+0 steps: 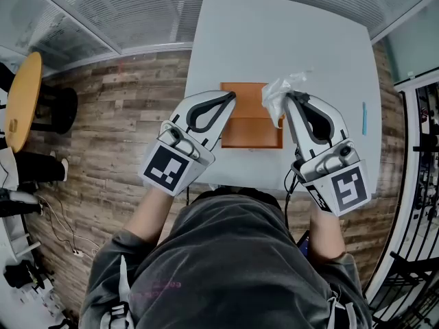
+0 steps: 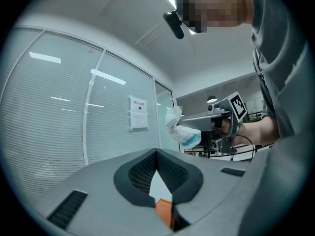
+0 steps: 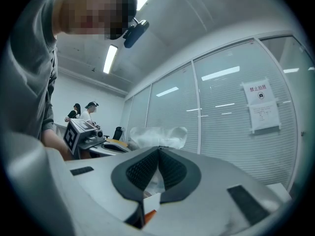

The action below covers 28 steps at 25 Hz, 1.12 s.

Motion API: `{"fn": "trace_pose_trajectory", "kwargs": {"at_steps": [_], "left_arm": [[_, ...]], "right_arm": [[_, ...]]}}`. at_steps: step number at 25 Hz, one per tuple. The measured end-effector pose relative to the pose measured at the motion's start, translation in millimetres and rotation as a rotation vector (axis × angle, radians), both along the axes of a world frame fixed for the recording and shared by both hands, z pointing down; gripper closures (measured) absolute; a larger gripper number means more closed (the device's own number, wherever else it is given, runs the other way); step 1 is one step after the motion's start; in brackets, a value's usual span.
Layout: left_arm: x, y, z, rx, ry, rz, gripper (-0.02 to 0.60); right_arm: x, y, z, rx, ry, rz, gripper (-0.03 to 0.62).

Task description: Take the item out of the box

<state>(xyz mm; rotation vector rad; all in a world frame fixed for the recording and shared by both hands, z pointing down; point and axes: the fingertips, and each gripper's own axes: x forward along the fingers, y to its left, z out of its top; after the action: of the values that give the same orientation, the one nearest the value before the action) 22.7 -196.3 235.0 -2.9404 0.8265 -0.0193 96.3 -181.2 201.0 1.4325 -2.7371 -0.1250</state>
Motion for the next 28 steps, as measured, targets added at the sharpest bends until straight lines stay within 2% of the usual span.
{"fn": "trace_pose_trajectory", "kwargs": {"at_steps": [28], "left_arm": [[5, 0, 6, -0.023, 0.000, -0.006, 0.580]], "right_arm": [[3, -3, 22, -0.052, -0.004, -0.006, 0.589]]}}
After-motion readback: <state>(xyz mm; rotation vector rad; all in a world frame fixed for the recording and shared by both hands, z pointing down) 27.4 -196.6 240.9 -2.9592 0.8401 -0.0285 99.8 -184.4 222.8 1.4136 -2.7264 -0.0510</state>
